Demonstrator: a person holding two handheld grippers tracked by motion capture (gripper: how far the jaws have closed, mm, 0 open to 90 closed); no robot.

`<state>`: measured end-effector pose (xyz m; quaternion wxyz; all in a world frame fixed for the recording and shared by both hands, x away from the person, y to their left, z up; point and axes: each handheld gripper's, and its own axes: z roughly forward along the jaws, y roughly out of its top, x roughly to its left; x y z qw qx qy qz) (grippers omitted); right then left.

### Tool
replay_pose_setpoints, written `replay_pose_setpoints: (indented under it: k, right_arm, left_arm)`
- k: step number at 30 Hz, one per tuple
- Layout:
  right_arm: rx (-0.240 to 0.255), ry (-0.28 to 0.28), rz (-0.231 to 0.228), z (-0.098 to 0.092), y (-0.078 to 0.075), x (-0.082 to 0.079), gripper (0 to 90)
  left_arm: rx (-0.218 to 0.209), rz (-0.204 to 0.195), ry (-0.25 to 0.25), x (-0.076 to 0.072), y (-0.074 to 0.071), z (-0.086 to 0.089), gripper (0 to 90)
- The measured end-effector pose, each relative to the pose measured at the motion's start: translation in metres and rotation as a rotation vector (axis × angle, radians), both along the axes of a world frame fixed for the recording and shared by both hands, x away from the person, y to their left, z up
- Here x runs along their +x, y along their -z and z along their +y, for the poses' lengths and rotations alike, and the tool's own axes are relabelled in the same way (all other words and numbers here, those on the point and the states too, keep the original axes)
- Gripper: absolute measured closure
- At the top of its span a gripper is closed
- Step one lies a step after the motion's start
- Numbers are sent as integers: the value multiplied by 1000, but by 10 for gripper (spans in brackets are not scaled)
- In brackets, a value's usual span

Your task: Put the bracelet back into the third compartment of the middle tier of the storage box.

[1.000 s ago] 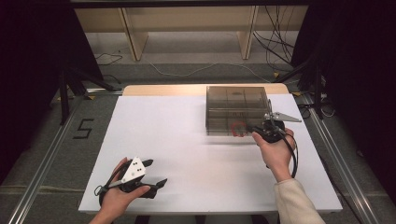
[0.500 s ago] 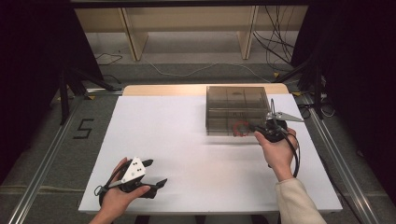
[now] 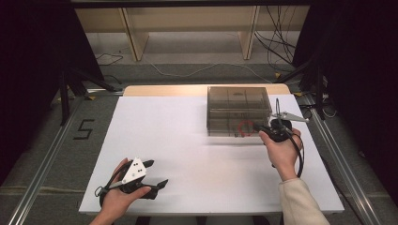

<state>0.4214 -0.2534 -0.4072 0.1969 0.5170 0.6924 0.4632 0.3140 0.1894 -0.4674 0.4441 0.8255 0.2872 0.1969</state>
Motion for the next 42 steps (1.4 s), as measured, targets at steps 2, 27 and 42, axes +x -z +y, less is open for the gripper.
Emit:
replay_pose_setpoints:
  k: [2,27,42]
  right_arm:
    - [1,2,2,-1,0,0,900]
    - [5,48,1,-16,3,6,900]
    - [-11,80,1,-26,5,9,900]
  left_arm:
    - [-1,0,0,0,0,0,161]
    - [-3,-2,0,0,0,0,161]
    - [-5,-3,0,0,0,0,162]
